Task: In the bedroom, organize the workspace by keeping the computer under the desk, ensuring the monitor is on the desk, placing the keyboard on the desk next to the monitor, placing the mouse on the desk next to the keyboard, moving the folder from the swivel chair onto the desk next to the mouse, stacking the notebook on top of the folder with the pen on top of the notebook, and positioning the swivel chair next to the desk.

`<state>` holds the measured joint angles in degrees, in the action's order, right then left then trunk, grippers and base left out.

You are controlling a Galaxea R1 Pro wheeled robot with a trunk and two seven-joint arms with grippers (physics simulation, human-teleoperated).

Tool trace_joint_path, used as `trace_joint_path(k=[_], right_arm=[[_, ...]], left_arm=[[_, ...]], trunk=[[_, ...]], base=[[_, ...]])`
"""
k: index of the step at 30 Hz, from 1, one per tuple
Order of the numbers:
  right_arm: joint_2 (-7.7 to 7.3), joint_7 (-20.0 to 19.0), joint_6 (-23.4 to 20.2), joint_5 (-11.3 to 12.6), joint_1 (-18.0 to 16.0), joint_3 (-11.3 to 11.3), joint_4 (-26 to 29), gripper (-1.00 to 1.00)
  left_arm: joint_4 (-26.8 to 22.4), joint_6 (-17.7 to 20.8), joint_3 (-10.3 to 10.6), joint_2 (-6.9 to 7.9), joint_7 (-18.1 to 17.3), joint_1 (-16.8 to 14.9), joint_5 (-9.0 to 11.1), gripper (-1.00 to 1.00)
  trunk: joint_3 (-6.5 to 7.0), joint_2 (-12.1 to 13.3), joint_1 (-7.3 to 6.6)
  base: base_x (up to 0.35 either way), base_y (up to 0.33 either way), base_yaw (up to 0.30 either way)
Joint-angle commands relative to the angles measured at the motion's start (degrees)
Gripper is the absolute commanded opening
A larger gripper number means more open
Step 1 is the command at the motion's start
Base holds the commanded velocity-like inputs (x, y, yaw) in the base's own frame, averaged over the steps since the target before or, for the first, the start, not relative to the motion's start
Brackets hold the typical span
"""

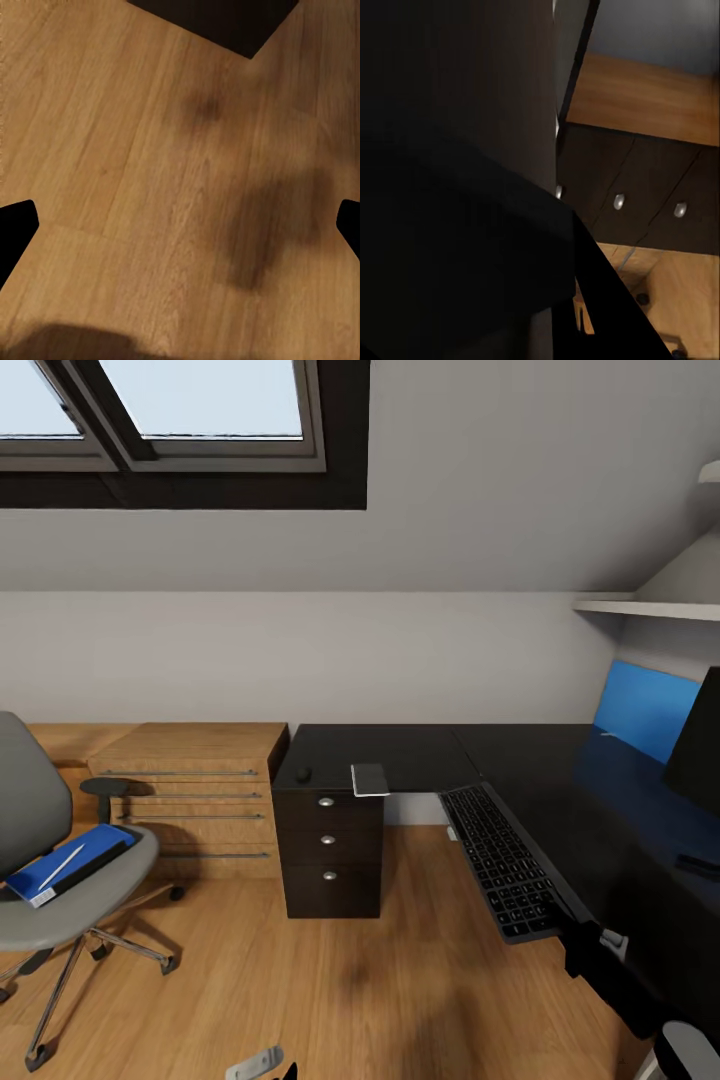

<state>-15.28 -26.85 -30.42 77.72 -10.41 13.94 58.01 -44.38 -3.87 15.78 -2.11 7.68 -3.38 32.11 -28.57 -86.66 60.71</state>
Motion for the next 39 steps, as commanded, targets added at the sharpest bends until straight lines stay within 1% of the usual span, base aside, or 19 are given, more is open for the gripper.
trace_joint_path(k=[1, 8, 22, 34, 39], right_arm=[[0.00, 0.42, -0.56, 0.57, -0.04, 0.14, 0.33, -1.00], [-0.02, 0.60, -0.56, 0.54, -0.04, 0.17, 2.60, -1.00], [0.05, -0.39, -0.73, 0.57, -0.04, 0.12, 2.89, -1.00], [0.18, -0.45, -0.79, 0.83, -0.04, 0.02, 2.84, -1.00], [0.24, -0.53, -0.79, 0.90, -0.04, 0.03, 2.82, -1.00]], left_arm=[[0.00, -0.32, 0.32, 0.05, 0.41, -0.05, 0.59, 1.00], [0.00, -0.35, 0.32, 0.08, 0.41, -0.05, 0.58, 1.00], [0.00, -0.35, 0.46, 0.01, 0.41, -0.05, 0.58, 1.00], [0.00, -0.35, 0.47, 0.01, 0.41, -0.05, 0.62, 1.00], [0.00, -0.35, 0.48, 0.01, 0.41, -0.05, 0.64, 1.00]], trunk=[[-0.06, -0.03, 0.00], [-0.06, -0.03, 0.00], [-0.06, -0.03, 0.00], [-0.06, -0.03, 0.00], [-0.06, -0.03, 0.00]], base=[[0.000, 0.000, 0.000], [0.000, 0.000, 0.000], [0.000, 0.000, 0.000], [-0.002, 0.000, 0.000], [-0.163, -0.066, 0.000]])
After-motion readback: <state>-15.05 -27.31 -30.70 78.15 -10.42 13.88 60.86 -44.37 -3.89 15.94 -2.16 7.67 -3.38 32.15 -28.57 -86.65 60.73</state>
